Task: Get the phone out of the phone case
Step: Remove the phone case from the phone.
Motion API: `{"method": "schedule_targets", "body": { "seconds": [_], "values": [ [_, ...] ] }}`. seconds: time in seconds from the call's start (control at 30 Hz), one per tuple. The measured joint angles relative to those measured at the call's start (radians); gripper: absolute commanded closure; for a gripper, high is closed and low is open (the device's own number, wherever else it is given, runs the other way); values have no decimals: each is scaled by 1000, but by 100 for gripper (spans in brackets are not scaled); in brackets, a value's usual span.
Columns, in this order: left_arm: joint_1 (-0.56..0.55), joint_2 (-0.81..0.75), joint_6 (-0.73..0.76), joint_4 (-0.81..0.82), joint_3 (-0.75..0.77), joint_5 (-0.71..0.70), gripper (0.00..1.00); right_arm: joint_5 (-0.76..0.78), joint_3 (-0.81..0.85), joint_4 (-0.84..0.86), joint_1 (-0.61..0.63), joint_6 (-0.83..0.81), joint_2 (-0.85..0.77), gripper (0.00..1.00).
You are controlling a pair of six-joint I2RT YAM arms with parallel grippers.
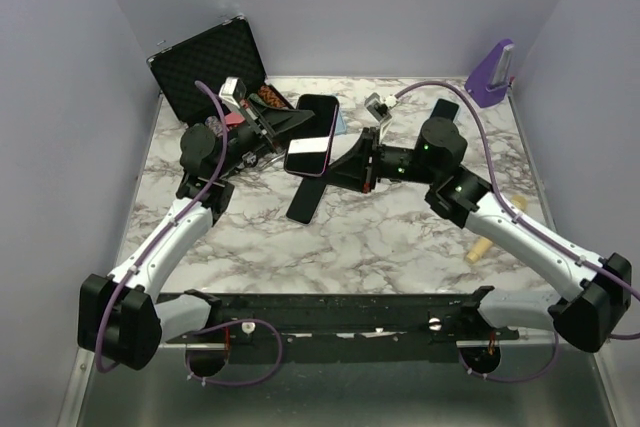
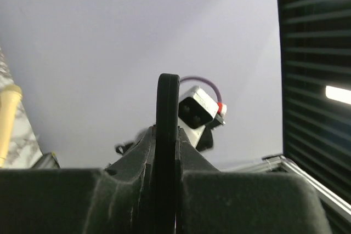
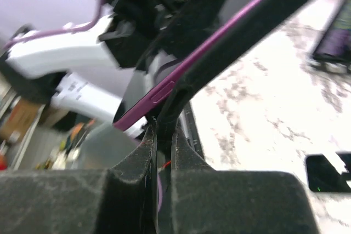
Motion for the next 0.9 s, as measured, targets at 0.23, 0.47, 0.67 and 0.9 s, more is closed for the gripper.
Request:
{"method": "schedule_targets", "body": {
  "seconds": [0.23, 0.47, 0.67, 0.9],
  "values": [
    [-7, -9, 197, -100, 0, -138, 100, 399, -22, -183, 67, -27, -72, 63],
    [-65, -98, 357, -185, -14, -243, 100, 323, -120, -103, 34, -37, -127, 28],
    [-111, -85, 283, -10, -78, -301, 100, 180, -272, 229, 15, 93, -123, 20],
    [-143, 6, 154, 159, -119, -323, 100, 140, -283, 335, 16, 151, -85, 27]
  ]
}}
